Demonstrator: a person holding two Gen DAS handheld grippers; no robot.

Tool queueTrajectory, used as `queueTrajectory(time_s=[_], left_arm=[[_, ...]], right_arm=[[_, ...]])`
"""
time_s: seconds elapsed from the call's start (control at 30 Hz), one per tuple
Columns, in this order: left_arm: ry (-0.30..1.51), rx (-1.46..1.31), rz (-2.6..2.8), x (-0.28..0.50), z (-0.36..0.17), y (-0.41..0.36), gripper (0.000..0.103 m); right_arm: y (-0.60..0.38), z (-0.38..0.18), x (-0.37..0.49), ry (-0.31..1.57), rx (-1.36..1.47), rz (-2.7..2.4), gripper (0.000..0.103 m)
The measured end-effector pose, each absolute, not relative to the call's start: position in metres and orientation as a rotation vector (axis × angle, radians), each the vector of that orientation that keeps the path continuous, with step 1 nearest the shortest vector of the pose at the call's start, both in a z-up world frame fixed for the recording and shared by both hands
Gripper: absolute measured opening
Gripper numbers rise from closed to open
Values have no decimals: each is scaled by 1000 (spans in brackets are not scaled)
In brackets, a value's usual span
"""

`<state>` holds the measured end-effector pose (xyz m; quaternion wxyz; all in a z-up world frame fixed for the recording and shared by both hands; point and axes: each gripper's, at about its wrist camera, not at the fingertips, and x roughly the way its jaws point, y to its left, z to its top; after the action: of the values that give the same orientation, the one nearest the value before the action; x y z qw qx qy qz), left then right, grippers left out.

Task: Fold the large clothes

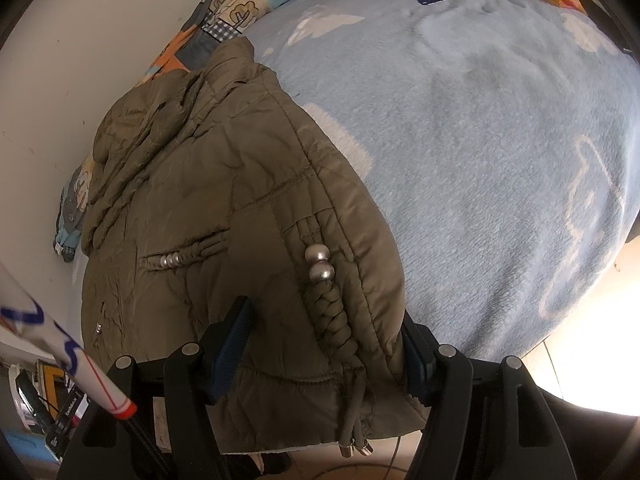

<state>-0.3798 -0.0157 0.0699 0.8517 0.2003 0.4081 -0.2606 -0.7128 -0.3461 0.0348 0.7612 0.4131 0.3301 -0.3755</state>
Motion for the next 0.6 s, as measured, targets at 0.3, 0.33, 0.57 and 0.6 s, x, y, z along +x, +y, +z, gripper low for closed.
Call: queueTrajectory(time_s=[0.3,0.33,0.57,0.6], left_arm=[[841,439,-549,-387,72,-17,69],[839,441,-549,-387,72,-17,69],[828,453,-549,-390,73,-18,69],[828,454,-549,-390,73,-18,69]], right_arm=[[-345,35,-713,718,899,-818,73],[-345,35,-713,718,899,-817,73],[-345,35,-713,718,900,-818,73],[-345,35,-713,717,900,-818,73]])
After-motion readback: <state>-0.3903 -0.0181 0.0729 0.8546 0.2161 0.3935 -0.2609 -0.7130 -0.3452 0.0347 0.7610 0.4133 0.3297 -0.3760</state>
